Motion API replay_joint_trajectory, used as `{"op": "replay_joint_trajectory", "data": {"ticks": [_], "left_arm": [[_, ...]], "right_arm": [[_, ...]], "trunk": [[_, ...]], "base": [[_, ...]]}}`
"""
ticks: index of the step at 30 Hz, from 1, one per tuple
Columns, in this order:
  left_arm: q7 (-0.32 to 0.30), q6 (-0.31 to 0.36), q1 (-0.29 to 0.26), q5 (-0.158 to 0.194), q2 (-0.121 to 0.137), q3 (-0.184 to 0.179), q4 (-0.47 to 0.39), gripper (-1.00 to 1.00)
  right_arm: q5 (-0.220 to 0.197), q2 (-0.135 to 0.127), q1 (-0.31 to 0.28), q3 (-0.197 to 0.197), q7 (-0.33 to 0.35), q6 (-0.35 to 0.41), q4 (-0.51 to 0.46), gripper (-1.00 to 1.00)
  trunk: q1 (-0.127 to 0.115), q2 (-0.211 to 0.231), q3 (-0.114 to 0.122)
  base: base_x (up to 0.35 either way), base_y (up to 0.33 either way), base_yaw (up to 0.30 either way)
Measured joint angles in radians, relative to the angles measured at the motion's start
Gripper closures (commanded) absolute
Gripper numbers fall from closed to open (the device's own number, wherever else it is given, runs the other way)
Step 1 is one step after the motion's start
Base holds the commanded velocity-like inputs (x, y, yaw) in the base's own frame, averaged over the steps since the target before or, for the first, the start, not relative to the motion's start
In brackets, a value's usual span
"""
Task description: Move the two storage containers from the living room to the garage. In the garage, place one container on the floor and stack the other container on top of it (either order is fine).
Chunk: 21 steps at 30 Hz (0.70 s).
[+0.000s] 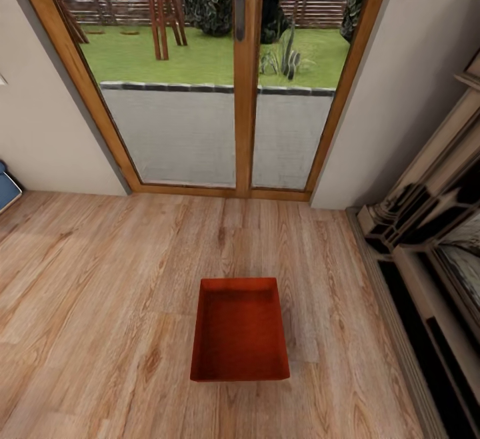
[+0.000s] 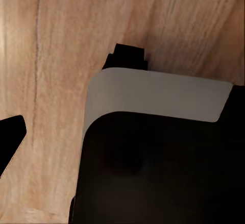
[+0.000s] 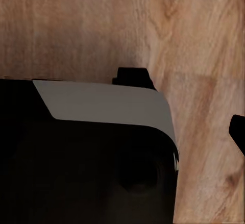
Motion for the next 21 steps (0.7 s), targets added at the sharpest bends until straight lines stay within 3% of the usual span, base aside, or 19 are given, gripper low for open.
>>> {"op": "replay_joint_trajectory", "data": {"ticks": [3,5,8,13,15,19,21], "left_arm": [[-0.001,0.086,0.0,-0.001,-0.005,0.0,-0.107,-1.0],[-0.002,0.152,0.0,0.0,-0.007,-0.001,-0.198,-1.0],[-0.003,0.213,-0.027,0.002,-0.014,-0.004,-0.254,-1.0],[-0.003,0.233,-0.104,0.0,-0.049,-0.005,-0.267,-1.0],[0.003,0.237,-0.181,-0.001,-0.088,-0.006,-0.259,-1.0],[0.011,0.238,-0.293,-0.002,-0.125,-0.007,-0.206,-1.0],[0.012,0.236,-0.356,-0.003,-0.135,-0.007,-0.164,-1.0]], "right_arm": [[0.0,0.0,-0.017,0.0,-0.01,0.043,-0.04,-1.0],[-0.001,0.0,-0.056,0.0,-0.012,0.082,-0.062,-1.0],[-0.005,-0.001,-0.13,0.0,-0.013,0.119,-0.073,-1.0],[-0.01,0.003,-0.226,-0.002,-0.017,0.139,-0.067,-1.0],[-0.012,0.004,-0.301,-0.006,-0.041,0.137,-0.059,-1.0],[-0.022,0.01,-0.402,-0.006,-0.072,0.127,0.008,-1.0],[-0.053,0.013,-0.458,-0.008,-0.076,0.111,0.062,-1.0]], "trunk": [[0.0,0.0,0.0],[0.0,0.0,0.0],[0.0,0.0,0.0],[0.0,0.0,0.0],[0.0,0.0,0.0],[0.0,0.0,0.0],[0.0,0.0,0.0]], "base": [[0.0,0.0,0.0],[0.0,0.0,0.0],[0.0,0.0,0.0],[0.0,0.0,0.0],[0.0,0.0,0.0],[0.0,0.0,0.0],[0.0,0.0,0.0]]}}
